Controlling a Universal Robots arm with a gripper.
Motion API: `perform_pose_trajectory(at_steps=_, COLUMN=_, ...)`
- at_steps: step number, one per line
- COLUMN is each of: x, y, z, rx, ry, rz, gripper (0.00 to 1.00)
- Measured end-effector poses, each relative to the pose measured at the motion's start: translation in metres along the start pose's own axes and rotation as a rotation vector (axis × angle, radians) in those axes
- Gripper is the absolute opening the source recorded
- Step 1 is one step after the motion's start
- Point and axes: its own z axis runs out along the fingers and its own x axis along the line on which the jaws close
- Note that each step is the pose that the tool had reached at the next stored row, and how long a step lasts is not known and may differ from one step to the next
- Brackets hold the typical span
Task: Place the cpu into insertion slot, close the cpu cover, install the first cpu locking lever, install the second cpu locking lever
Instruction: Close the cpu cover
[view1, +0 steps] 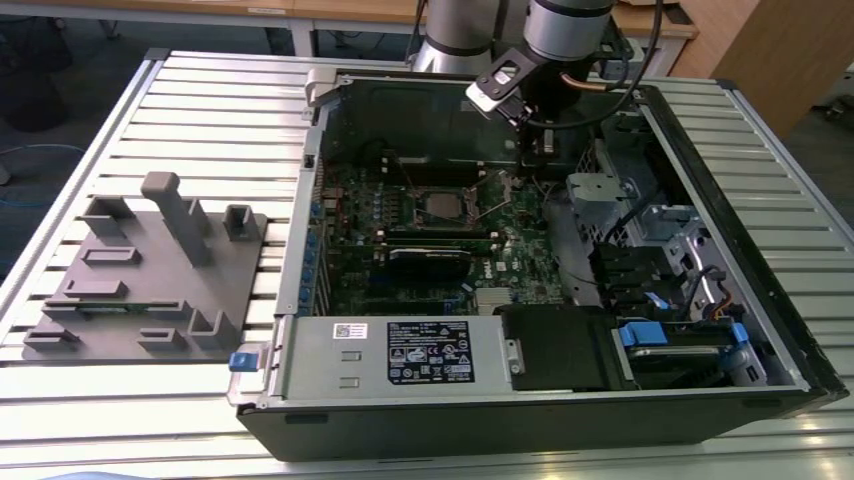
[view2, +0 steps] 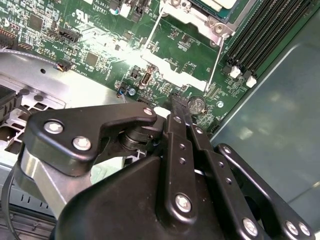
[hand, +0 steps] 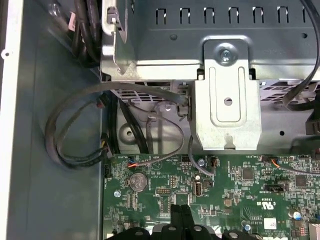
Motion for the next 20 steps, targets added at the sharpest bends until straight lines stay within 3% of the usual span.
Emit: perform_pose_trajectory(at_steps=20, x=-0.0022, y=0.0005, z=0.0004, rx=0.0003, ry=-0.0021, rz=0.000, gripper=0.10)
